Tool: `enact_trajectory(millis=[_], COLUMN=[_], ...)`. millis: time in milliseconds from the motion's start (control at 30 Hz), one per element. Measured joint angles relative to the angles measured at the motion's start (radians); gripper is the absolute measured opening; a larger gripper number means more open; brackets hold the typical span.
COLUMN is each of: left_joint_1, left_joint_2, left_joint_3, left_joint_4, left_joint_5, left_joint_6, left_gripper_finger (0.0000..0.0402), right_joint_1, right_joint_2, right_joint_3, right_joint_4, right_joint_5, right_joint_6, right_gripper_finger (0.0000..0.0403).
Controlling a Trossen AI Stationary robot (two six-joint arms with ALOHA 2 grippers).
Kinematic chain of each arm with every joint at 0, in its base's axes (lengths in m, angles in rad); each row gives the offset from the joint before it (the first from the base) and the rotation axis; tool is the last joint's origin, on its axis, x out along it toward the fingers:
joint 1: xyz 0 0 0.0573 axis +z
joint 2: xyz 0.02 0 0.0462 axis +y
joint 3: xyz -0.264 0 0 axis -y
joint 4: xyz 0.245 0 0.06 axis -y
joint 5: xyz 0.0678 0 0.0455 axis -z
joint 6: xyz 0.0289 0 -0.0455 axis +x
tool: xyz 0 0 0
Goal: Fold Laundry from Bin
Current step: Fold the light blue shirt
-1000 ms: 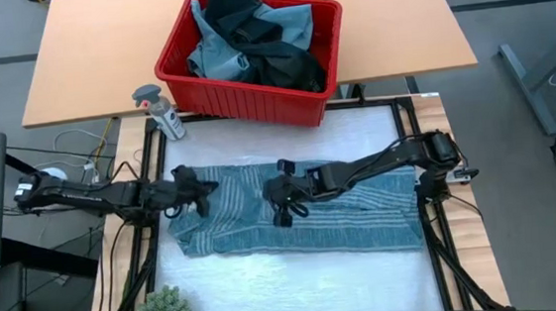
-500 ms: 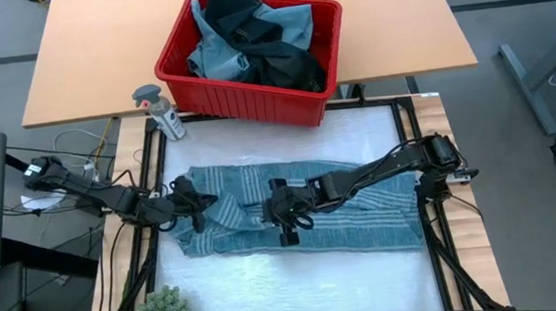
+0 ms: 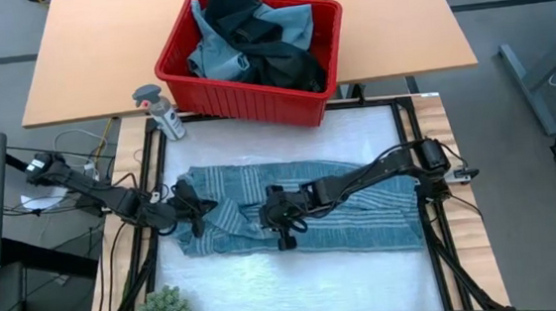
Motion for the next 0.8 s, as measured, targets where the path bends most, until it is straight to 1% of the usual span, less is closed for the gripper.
enact_trajectory(millis=[67,233,400,500,567,700,800], left_joint_1=[-0.01,-0.034,-0.039,-0.039,-0.039,-0.037,-0.037], left_joint_2=[0.02,0.087,0.135,0.148,0.148,0.147,0.147], left_joint_3=[0.0,0.0,0.0,0.0,0.0,0.0,0.0], left_joint_4=[-0.002,-0.001,0.009,0.013,0.031,0.075,0.082], left_joint_5=[0.014,0.03,0.043,0.08,0.103,0.165,0.176], left_joint_6=[-0.016,-0.054,-0.097,-0.08,-0.043,0.067,0.08], left_gripper_finger=[0.0,0.0,0.0,0.0,0.0004,0.0034,0.0073], right_joint_1=[0.0,0.0,0.0,-0.001,-0.001,-0.006,-0.012], right_joint_2=[0.01,0.012,0.012,0.012,0.012,0.012,0.012], right_joint_3=[0.003,0.002,0.002,0.002,0.002,0.002,0.002], right_joint_4=[0.024,0.033,0.028,0.028,0.026,0.028,0.027], right_joint_5=[-0.001,-0.029,-0.032,-0.032,-0.032,-0.033,-0.033], right_joint_6=[0.002,0.002,0.002,0.002,0.001,-0.003,-0.003], right_gripper_finger=[0.0016,0.0016,0.0016,0.0016,0.0016,0.0016,0.0016])
